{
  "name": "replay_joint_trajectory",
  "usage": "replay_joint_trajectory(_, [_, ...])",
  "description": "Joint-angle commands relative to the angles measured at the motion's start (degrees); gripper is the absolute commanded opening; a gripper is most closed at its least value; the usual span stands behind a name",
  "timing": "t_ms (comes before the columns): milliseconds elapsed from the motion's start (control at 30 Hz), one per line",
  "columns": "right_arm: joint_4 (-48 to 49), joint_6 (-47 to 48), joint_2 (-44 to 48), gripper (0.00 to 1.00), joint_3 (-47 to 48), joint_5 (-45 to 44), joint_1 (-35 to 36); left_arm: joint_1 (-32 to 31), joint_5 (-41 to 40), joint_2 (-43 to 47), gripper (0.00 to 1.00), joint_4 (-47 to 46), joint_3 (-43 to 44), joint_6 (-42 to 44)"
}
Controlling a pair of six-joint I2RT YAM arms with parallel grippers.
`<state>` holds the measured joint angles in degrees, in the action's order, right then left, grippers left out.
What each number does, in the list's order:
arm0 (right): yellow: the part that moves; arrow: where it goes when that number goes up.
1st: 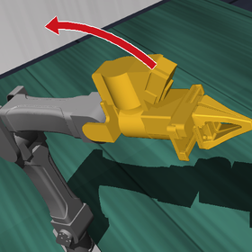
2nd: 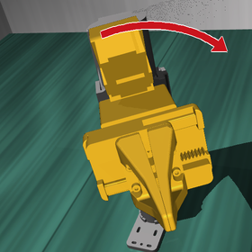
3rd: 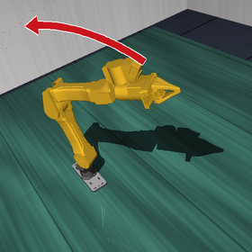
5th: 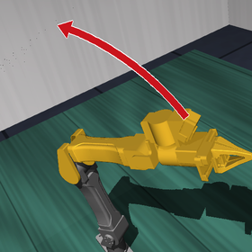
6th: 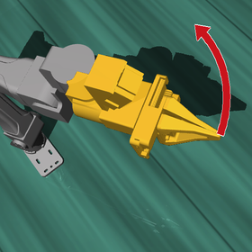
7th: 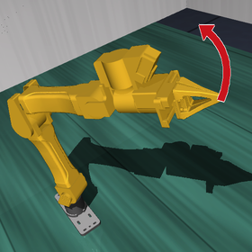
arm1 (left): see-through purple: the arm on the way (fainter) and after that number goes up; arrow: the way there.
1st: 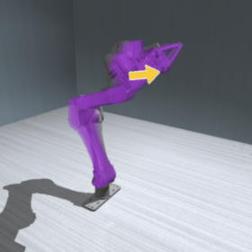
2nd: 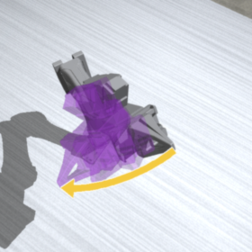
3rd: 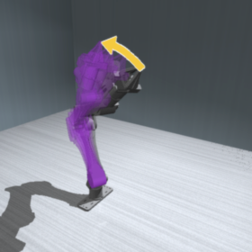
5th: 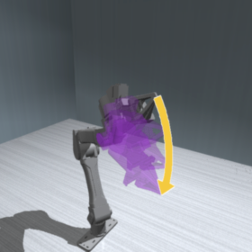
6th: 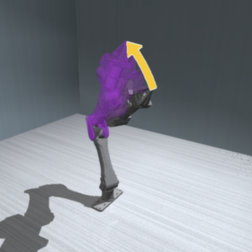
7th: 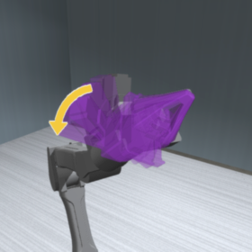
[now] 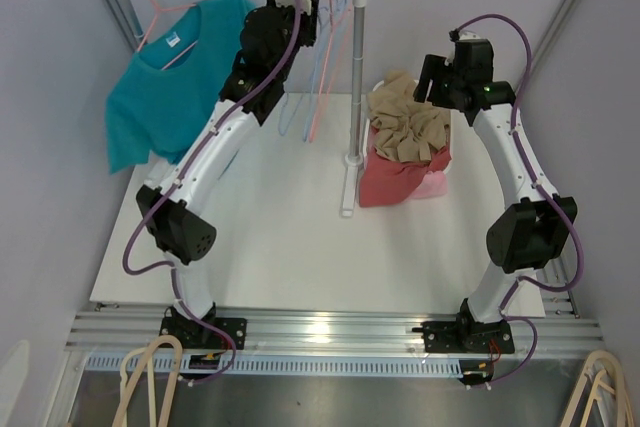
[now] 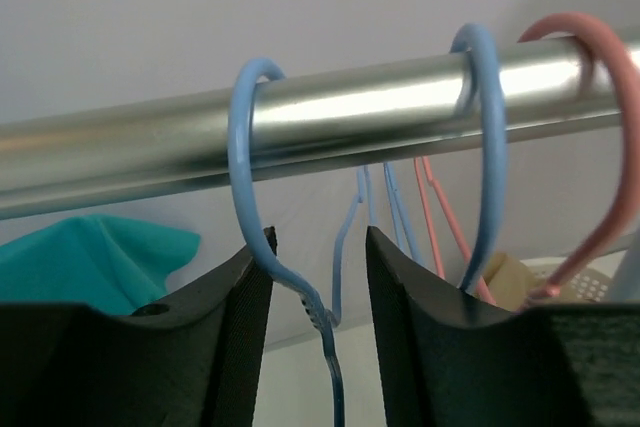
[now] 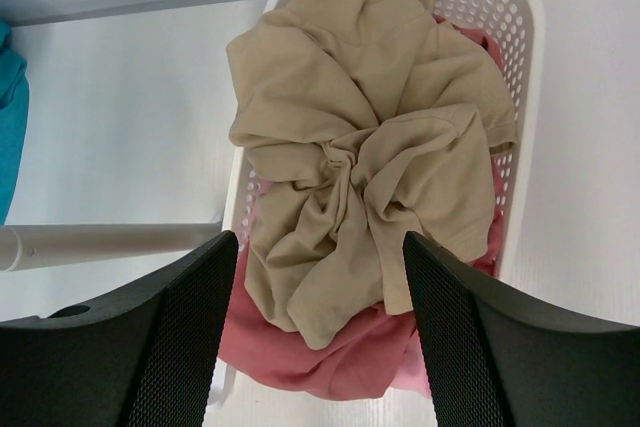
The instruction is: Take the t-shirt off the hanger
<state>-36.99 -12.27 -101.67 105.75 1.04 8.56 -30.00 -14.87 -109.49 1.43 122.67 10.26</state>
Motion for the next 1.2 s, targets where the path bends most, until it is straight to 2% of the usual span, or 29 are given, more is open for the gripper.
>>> replay_joint_trajectory(0, [2.10, -0.82, 1.91, 0.72, -0.20, 1.33, -0.03, -0.24, 5.02, 6.91, 0.47, 2.78, -0.41, -2.35])
replay_joint_trajectory(33, [2.27, -0.91, 1.91, 0.72, -0.29, 1.33, 0.14, -0.32, 5.81, 7.88, 0.53, 3.14, -1.81, -2.70])
replay_joint_trajectory(67, [2.28, -0.91, 1.91, 0.72, -0.37, 1.51, 0.06, -0.24, 6.08, 9.11, 0.67, 3.23, -2.69, -2.88])
replay_joint_trajectory(167, [2.19, -0.65, 1.74, 0.72, -0.73, 1.86, -0.03, 0.46, 10.20, 13.68, 0.85, 3.31, -6.30, -4.19])
replay_joint_trajectory(433, [3.50, -1.26, 1.82, 0.72, -2.83, 3.09, 0.06, 4.95, 16.72, 24.31, 0.85, 9.46, -11.22, -6.40])
replay_joint_trajectory(567, [4.12, -1.53, 1.38, 0.72, -2.75, 4.32, 0.14, 6.52, 11.28, 30.29, 0.86, 8.94, -16.05, -3.76])
replay_joint_trajectory(667, [3.86, -1.61, 1.12, 0.72, -2.31, 4.85, 0.14, 13.80, 18.72, 32.58, 0.87, 9.47, -18.51, -7.78])
replay_joint_trajectory(733, [3.68, -1.53, 1.38, 0.73, -2.22, 5.03, 0.06, 21.34, 26.25, 34.95, 0.89, 7.11, -23.58, -12.60])
replay_joint_trajectory(767, [3.86, -1.61, 1.47, 0.72, -2.31, 5.46, 0.06, 23.56, 27.26, 35.48, 0.89, 4.74, -24.75, -13.24])
replay_joint_trajectory(800, [3.86, -1.44, 1.56, 0.72, -2.39, 5.64, 0.06, 26.71, 27.88, 36.53, 0.90, 3.33, -25.98, -13.25])
replay_joint_trajectory(833, [3.95, -1.35, 1.47, 0.73, -2.31, 5.90, 0.06, 27.88, 28.49, 37.07, 0.91, 1.92, -29.91, -11.94])
replay_joint_trajectory(900, [3.51, -0.82, 1.39, 0.73, -2.05, 6.34, -0.03, 29.81, 27.53, 37.16, 0.93, -0.72, -32.13, -10.44])
replay_joint_trajectory(933, [3.25, -0.65, 1.21, 0.73, -1.17, 6.26, -0.12, 29.82, 27.27, 36.64, 0.93, -0.90, -32.49, -7.74])
replay_joint_trajectory(1067, [1.58, -0.21, -0.19, 0.73, 1.99, 6.61, -0.38, 34.82, 23.68, 33.03, 0.93, 0.06, -30.66, -5.52])
replay_joint_trajectory(1133, [1.22, -0.47, -0.99, 0.73, 3.75, 7.22, -0.47, 38.51, 24.88, 31.98, 0.93, -1.08, -30.47, -6.99])
replay_joint_trajectory(1167, [0.35, -0.47, -2.03, 0.73, 6.02, 7.48, -0.47, 40.09, 28.03, 30.93, 0.93, -3.08, -29.78, -8.23])
